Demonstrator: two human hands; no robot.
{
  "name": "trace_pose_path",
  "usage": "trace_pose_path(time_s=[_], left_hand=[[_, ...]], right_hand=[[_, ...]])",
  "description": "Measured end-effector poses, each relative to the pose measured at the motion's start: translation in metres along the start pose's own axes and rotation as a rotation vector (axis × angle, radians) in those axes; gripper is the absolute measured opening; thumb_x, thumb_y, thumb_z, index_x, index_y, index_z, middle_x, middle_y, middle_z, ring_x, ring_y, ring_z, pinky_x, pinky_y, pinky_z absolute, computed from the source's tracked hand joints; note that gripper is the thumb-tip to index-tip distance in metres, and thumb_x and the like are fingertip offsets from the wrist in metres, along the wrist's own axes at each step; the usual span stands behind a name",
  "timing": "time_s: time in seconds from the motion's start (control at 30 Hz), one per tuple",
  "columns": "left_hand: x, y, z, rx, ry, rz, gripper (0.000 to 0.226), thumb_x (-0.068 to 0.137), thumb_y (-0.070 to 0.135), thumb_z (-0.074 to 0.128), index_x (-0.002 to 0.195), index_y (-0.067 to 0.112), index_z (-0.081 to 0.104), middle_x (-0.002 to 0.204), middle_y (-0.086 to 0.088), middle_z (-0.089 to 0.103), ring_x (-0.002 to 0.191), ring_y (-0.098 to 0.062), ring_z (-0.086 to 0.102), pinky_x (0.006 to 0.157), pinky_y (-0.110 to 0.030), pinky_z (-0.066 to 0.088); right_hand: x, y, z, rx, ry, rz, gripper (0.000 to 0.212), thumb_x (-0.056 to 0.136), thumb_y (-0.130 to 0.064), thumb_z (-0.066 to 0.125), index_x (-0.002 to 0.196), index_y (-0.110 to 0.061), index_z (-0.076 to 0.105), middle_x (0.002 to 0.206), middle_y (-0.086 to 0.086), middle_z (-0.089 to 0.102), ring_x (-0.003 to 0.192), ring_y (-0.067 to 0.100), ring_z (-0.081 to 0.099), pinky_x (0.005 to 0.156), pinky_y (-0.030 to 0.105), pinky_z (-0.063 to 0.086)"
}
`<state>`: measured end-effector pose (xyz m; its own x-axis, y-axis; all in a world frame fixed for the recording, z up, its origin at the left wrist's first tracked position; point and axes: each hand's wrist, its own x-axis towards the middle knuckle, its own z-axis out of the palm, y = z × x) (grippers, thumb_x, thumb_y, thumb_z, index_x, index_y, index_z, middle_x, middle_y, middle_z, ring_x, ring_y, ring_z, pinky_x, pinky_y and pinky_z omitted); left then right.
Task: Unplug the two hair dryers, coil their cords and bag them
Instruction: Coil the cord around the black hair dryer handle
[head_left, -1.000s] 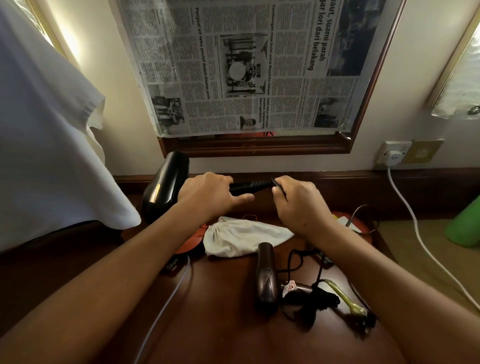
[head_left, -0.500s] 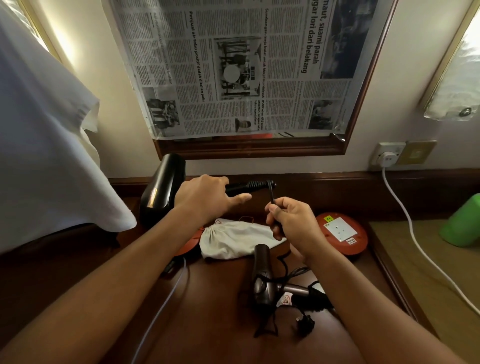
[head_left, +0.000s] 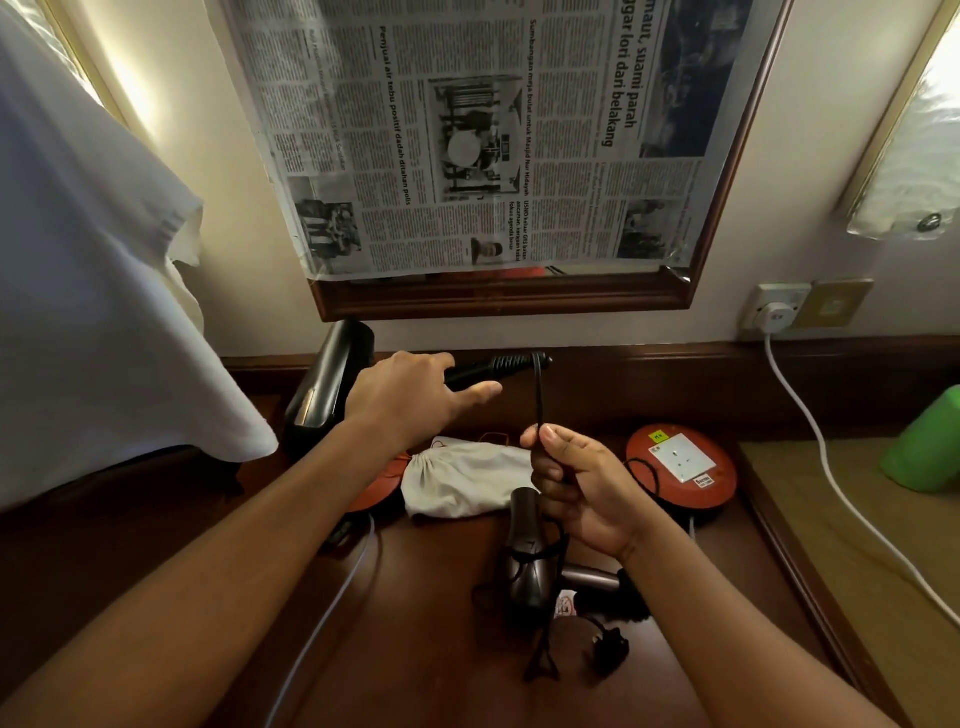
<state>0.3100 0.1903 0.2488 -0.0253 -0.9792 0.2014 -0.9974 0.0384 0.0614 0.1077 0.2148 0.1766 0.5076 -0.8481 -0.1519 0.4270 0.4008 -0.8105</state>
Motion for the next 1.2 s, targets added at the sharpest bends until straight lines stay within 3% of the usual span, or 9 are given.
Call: trace_pose_path(time_s=[0.23,0.37,0.43,0.53,0.7,0.83,1.0,1.13,1.2], left_hand=[[-0.005,-0.005,0.002,-0.049,0.001,0.057,0.083,0.068,0.091,0.021,0.103,0.027,0.062,0.084,0.006,0.063,0.082,-0.016,0.06,0.068,-0.034,0.047],[-0.009,-0.008,0.002,-0.059,0.013,0.09,0.087,0.066,0.092,0.021,0.103,0.026,0.062,0.087,0.003,0.066,0.083,-0.017,0.061,0.068,-0.034,0.045],[-0.01,-0.009,-0.001,-0.074,0.015,0.11,0.085,0.067,0.092,0.021,0.102,0.027,0.061,0.083,0.006,0.063,0.08,-0.015,0.059,0.066,-0.033,0.045],[-0.013,-0.01,-0.006,-0.119,0.016,0.154,0.076,0.064,0.093,0.02,0.088,0.032,0.057,0.073,0.01,0.058,0.072,-0.012,0.057,0.064,-0.032,0.046],[-0.017,-0.013,-0.011,-0.16,0.021,0.208,0.062,0.062,0.092,0.023,0.068,0.035,0.045,0.064,0.009,0.057,0.062,-0.006,0.055,0.062,-0.032,0.05],[-0.02,-0.014,-0.013,-0.168,0.004,0.238,0.063,0.066,0.087,0.031,0.072,0.029,0.053,0.062,0.009,0.056,0.061,-0.006,0.054,0.06,-0.031,0.049],[-0.021,-0.019,-0.012,-0.109,0.001,0.289,0.059,0.066,0.089,0.031,0.073,0.034,0.05,0.066,0.009,0.058,0.065,-0.008,0.057,0.059,-0.03,0.05],[-0.023,-0.02,-0.015,-0.038,-0.006,0.304,0.05,0.071,0.085,0.039,0.076,0.036,0.047,0.069,0.01,0.059,0.067,-0.009,0.057,0.06,-0.029,0.047],[-0.024,-0.018,-0.015,0.039,-0.005,0.314,0.054,0.071,0.085,0.037,0.082,0.035,0.051,0.07,0.01,0.058,0.067,-0.01,0.056,0.058,-0.028,0.041]], right_hand=[[0.005,0.012,-0.016,-0.122,0.017,0.1,0.042,0.089,-0.043,0.047,0.069,-0.008,0.054,0.042,-0.003,0.021,0.035,0.009,0.022,0.046,0.025,0.043],[0.01,0.004,-0.031,-0.104,-0.05,0.135,0.037,0.084,-0.043,0.06,0.07,-0.009,0.059,0.045,-0.005,0.021,0.039,0.007,0.016,0.041,0.019,0.019],[0.014,-0.003,-0.036,-0.114,-0.079,0.136,0.032,0.08,-0.041,0.068,0.073,-0.01,0.061,0.046,-0.006,0.023,0.039,0.006,0.017,0.039,0.017,0.018],[0.018,-0.016,-0.034,-0.156,-0.014,0.116,0.024,0.086,-0.029,0.057,0.078,-0.008,0.062,0.046,-0.006,0.022,0.038,0.005,0.017,0.039,0.017,0.015],[0.03,-0.041,-0.024,-0.3,0.057,0.087,0.019,0.087,-0.018,0.056,0.077,-0.007,0.067,0.047,-0.003,0.025,0.036,0.006,0.018,0.039,0.017,0.014],[0.036,-0.064,-0.014,-0.459,0.085,0.089,0.021,0.089,-0.005,0.05,0.076,-0.008,0.066,0.051,-0.001,0.041,0.038,0.007,0.025,0.041,0.02,0.018],[0.039,-0.089,-0.003,-0.625,0.081,0.095,0.017,0.089,-0.012,0.06,0.073,-0.008,0.062,0.045,-0.002,0.034,0.035,0.007,0.023,0.037,0.016,0.018],[0.032,-0.105,0.017,-0.831,0.116,-0.007,0.013,0.087,-0.009,0.065,0.076,-0.001,0.067,0.05,0.002,0.054,0.031,0.005,0.038,0.031,0.014,0.028],[0.025,-0.11,0.027,-0.993,0.136,-0.077,0.012,0.087,-0.009,0.066,0.078,0.0,0.068,0.044,-0.007,0.057,0.031,0.002,0.043,0.033,0.012,0.03]])
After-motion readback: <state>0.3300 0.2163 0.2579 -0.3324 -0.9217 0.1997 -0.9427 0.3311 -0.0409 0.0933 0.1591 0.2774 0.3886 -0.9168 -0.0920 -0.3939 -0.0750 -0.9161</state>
